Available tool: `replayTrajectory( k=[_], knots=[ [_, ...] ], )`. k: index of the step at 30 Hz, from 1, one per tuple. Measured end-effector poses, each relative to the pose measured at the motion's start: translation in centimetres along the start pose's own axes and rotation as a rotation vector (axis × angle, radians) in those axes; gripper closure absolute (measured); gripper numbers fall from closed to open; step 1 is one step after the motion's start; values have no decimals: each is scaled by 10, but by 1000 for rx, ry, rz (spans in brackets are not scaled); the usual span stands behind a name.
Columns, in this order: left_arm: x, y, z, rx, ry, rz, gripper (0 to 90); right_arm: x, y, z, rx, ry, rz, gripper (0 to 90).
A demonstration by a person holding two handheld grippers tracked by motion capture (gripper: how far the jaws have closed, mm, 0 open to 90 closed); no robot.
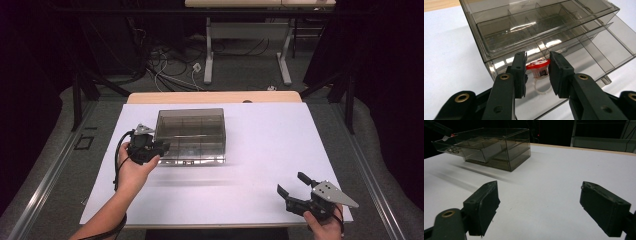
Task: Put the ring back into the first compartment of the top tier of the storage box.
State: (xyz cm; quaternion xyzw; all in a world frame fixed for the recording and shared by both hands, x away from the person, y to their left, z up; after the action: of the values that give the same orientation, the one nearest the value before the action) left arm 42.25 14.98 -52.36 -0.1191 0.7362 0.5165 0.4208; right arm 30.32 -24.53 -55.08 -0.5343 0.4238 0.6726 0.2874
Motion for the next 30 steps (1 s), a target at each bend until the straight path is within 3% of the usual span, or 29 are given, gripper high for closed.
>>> replayTrajectory(
  k=[8,30],
  knots=[
    [2,-1,3,-7,0,5,662,0,0,0,2,1,-1,149],
    [-5,11,8,-8,-17,-52,483,0,1,-1,6,3,1,148]
  ],
)
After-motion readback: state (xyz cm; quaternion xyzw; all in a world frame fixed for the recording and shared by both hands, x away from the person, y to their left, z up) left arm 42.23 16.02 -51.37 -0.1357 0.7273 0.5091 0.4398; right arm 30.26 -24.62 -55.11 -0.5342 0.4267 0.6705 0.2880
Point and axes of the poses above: each handheld gripper's, and its own axes: y roughly backward along the jaws, x roughly out of its underside, z roughly to its left, the point moved 9 cm from there along -y, roughly forward along the jaws
